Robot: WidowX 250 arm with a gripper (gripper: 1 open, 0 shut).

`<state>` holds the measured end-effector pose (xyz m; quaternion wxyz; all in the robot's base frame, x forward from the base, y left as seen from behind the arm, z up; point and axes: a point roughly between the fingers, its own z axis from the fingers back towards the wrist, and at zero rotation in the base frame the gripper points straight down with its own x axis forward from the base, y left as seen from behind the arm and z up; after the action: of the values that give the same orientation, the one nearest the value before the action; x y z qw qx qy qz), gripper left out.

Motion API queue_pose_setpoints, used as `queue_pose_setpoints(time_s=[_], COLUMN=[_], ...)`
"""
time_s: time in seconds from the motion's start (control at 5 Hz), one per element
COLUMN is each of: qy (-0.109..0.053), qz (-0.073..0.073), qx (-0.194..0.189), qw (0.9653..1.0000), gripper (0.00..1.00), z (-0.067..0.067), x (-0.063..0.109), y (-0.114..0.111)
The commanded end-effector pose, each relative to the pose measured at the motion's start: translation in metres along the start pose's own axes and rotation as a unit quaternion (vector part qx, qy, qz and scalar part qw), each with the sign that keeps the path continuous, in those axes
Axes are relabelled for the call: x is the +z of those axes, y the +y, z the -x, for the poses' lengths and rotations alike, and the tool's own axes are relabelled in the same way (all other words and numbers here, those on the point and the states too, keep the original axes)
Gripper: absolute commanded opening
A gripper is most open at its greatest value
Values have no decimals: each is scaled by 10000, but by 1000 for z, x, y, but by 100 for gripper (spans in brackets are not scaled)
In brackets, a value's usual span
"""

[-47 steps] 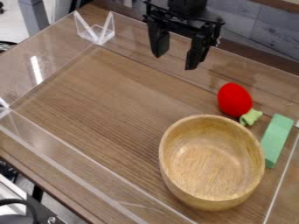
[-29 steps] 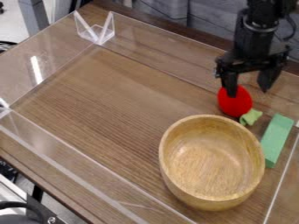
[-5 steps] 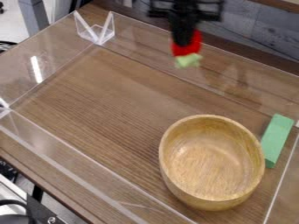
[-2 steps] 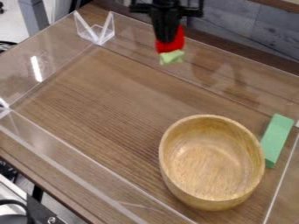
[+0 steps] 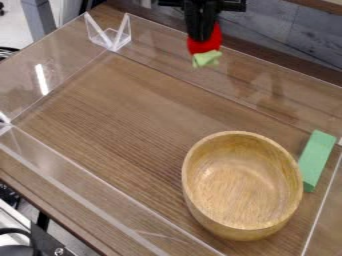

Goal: Move the red fruit to the left

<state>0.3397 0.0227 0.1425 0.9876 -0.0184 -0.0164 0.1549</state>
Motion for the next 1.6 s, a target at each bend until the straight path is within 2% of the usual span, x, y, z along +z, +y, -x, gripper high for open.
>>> queue_pose_setpoints(time_s=[0.0,0.4,0.8,1.2,1.4], qy=[-410,-386,-371,-367,-387], qz=[30,-69,-172,-119,-63], qx=[57,20,360,-267,-713], qw=[9991,9992,9985,9989,9967], gripper=[0,0,0,0,0], z=[-3,-15,-18,-9,-8], x=[19,6,-15,-30,-25], y=[-5,14,30,19,23])
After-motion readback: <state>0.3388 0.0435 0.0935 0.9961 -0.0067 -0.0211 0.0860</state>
